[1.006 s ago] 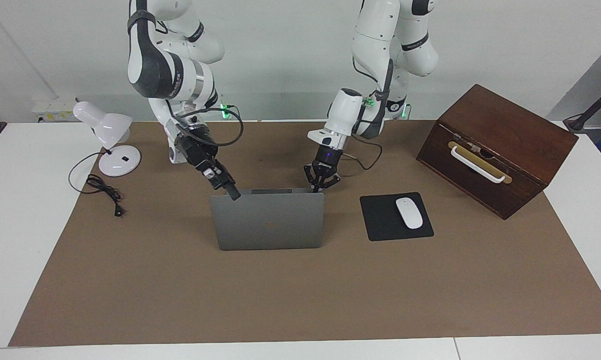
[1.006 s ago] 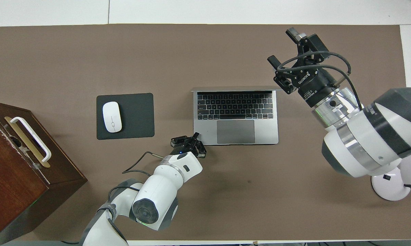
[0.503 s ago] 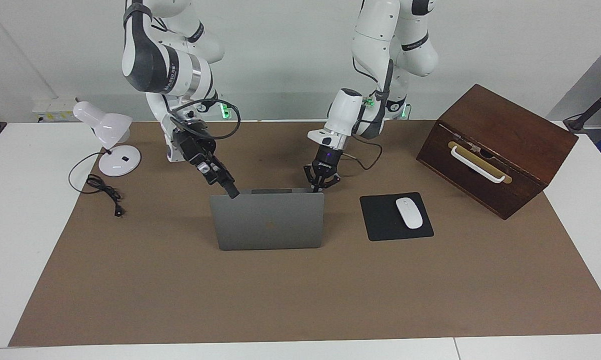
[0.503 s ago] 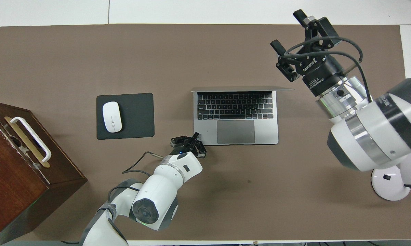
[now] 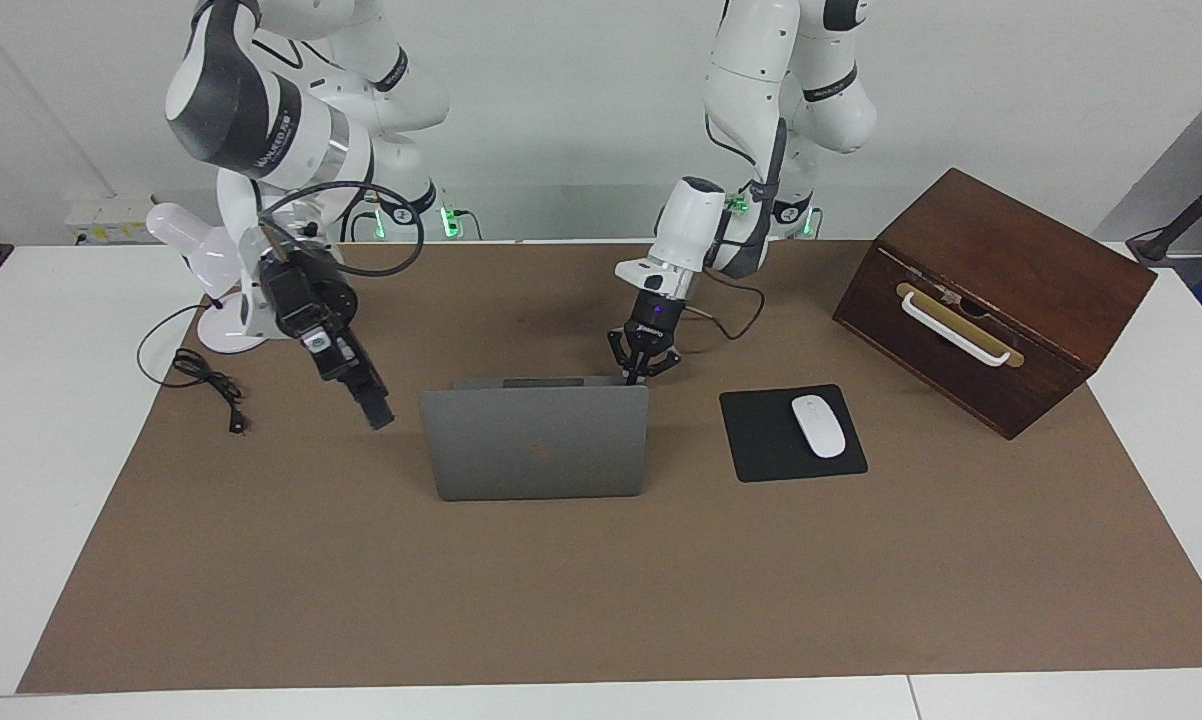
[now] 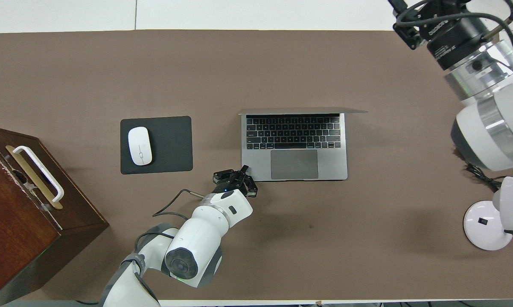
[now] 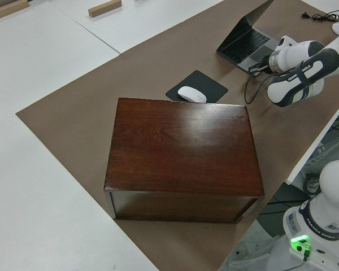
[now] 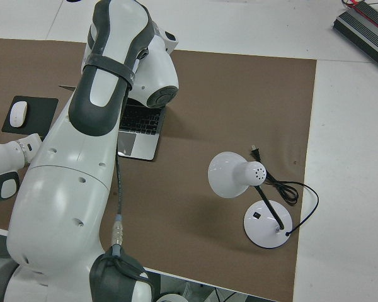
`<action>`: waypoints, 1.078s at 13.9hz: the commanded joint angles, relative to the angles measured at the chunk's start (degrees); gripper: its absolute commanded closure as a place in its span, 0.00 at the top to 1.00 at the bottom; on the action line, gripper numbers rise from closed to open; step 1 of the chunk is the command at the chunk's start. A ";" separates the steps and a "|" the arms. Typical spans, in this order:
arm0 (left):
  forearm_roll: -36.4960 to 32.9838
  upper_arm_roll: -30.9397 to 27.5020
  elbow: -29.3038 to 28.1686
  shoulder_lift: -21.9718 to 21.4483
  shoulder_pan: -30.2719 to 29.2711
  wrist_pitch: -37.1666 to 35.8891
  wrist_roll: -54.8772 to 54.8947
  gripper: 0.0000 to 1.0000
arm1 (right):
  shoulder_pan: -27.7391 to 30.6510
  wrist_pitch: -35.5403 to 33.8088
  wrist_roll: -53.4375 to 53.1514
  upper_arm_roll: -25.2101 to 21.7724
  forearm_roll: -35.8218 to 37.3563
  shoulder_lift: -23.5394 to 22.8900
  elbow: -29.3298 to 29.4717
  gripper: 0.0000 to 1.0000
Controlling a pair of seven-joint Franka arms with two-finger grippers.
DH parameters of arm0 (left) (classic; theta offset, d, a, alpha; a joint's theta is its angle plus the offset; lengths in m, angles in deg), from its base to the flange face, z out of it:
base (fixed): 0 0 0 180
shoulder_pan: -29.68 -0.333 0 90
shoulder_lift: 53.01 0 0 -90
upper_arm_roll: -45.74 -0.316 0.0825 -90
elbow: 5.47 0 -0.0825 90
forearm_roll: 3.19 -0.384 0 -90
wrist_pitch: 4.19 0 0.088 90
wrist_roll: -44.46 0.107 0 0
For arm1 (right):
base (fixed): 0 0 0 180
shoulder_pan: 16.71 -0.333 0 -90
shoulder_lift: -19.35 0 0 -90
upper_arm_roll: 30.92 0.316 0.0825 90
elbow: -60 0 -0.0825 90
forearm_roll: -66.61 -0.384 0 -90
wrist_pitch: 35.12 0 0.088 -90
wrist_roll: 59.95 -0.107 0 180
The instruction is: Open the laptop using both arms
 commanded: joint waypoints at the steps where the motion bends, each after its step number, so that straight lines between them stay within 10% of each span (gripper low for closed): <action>1: 2.61 -1.15 1.70 3.62 0.06 0.12 1.61 0.00 | 3.26 -1.27 0.43 0.64 11.92 -5.31 9.01 0.99; 7: 9.71 -1.06 3.29 3.27 1.20 0.12 1.61 0.00 | 11.70 -16.98 -3.52 0.72 50.42 -8.39 19.12 0.99; 15: 21.59 -0.71 3.20 -2.35 4.45 -0.14 1.52 0.00 | 15.58 -55.99 -5.70 0.46 94.11 -3.14 27.66 0.99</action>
